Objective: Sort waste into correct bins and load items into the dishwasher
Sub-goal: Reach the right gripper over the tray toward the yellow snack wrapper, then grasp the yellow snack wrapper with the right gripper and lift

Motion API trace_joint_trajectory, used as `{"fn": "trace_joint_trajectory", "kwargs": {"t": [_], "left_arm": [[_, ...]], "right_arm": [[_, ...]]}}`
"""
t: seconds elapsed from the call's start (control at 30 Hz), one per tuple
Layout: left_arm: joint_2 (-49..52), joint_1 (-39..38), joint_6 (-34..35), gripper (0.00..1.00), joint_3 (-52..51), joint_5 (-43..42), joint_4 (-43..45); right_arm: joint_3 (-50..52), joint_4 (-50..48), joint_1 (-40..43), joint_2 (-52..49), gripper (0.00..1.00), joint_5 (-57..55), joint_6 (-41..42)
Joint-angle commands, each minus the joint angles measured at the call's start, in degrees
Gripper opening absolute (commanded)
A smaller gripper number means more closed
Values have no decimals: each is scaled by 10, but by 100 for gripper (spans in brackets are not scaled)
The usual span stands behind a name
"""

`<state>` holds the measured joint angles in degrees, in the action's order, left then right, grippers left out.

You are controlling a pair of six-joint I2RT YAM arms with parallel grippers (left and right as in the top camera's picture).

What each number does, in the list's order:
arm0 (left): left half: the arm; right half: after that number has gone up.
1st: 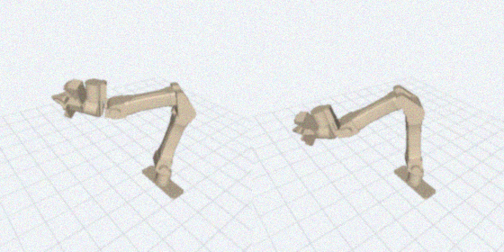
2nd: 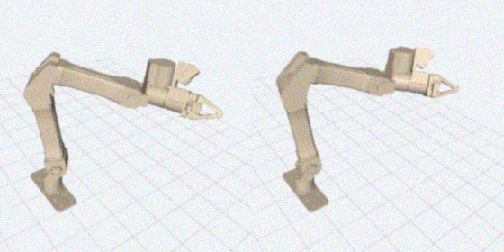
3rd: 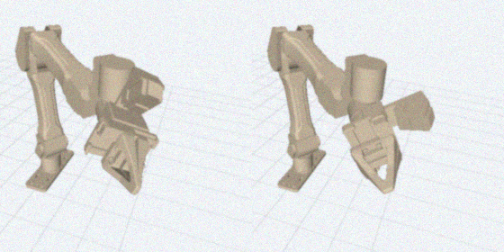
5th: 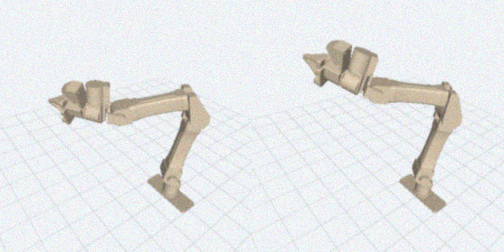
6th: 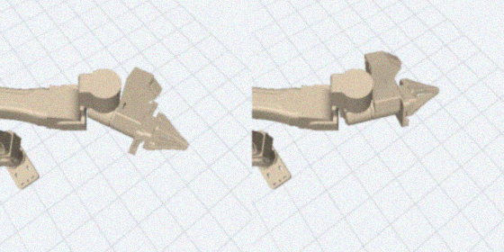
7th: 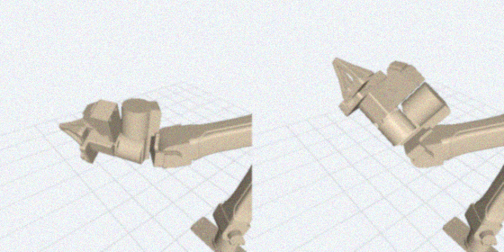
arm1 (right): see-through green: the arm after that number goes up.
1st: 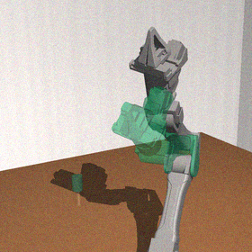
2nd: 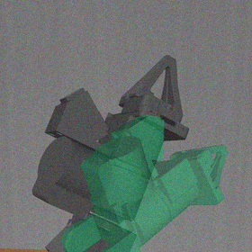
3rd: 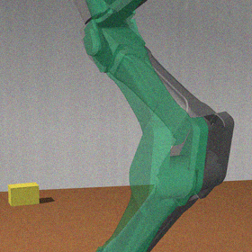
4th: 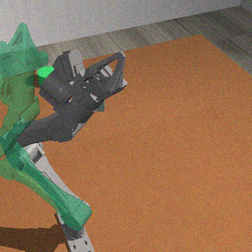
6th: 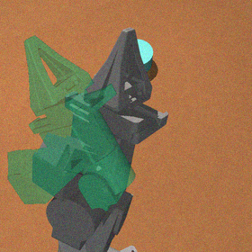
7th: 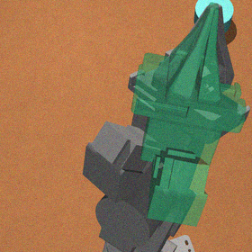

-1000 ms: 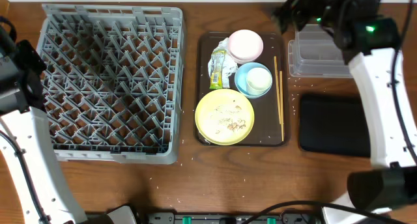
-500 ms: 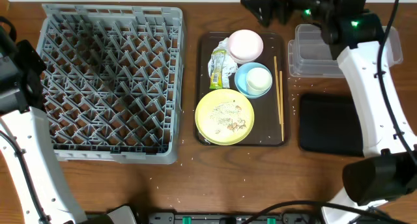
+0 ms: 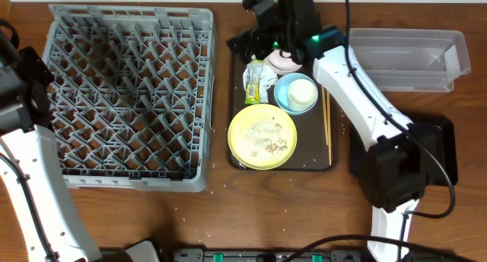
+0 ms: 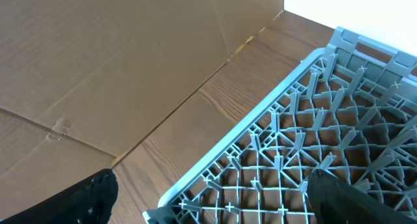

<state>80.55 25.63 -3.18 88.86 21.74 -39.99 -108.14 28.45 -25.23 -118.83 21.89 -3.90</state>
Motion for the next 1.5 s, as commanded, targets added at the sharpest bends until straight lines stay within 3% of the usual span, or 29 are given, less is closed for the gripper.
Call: {"fn": "trace_joint_trajectory", "kwargs": {"t": [0.0,0.33,0.47,0.7,0.97,1.33,1.47], "left_arm": [[4,2,5,94,12,1,1],[4,2,5,94,12,1,1],[4,2,5,94,12,1,1],[4,2,5,94,12,1,1],[4,2,5,94,12,1,1],[4,2,5,94,12,1,1],[4,2,5,94,12,1,1]], "right_arm": [[-8,12,-7,18,99,-19,9],[-8,24,-21,-23,99,-38,56],[-8,66,-35,-54,82,-118,89],[-8,92,-56,-94,79,-142,90],[-8,113,-61,-104,65,-225,116],[-8,152,-60,-153,69,-221,116],[-8,139,-58,-153,66,-201,116]]}}
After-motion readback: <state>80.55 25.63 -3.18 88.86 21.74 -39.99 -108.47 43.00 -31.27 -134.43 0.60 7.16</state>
